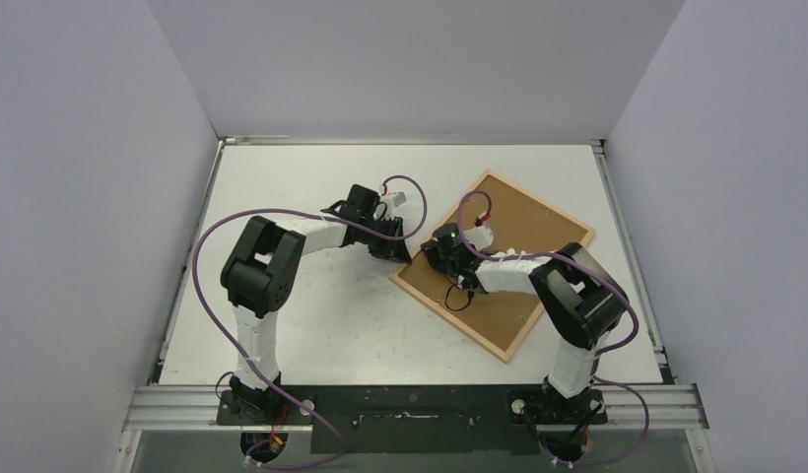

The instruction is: Put the photo into the frame

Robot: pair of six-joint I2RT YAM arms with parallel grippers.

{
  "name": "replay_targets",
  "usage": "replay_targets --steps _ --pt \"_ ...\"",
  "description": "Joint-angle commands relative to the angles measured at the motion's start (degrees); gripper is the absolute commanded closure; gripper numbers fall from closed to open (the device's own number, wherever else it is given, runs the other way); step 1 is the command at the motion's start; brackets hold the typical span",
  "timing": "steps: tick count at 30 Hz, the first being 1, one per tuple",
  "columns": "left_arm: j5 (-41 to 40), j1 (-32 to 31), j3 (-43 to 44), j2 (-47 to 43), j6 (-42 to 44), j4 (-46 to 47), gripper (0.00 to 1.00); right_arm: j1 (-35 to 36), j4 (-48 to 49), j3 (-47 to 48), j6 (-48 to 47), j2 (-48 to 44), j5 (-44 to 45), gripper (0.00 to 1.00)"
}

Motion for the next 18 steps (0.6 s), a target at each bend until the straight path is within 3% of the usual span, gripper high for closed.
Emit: replay_targets --steps 1,18 --pt "-4.6 -1.8 -2.0 2.2 1.6 -2.6 0.77 -0.8 3.9 -1.1 -3.2 1.6 1.8 0.71" --pt "-4.3 -2.2 -2.2 2.5 3.0 -5.9 0.81 -0.9 9.9 -3.2 2.5 7.8 0.0 0.74"
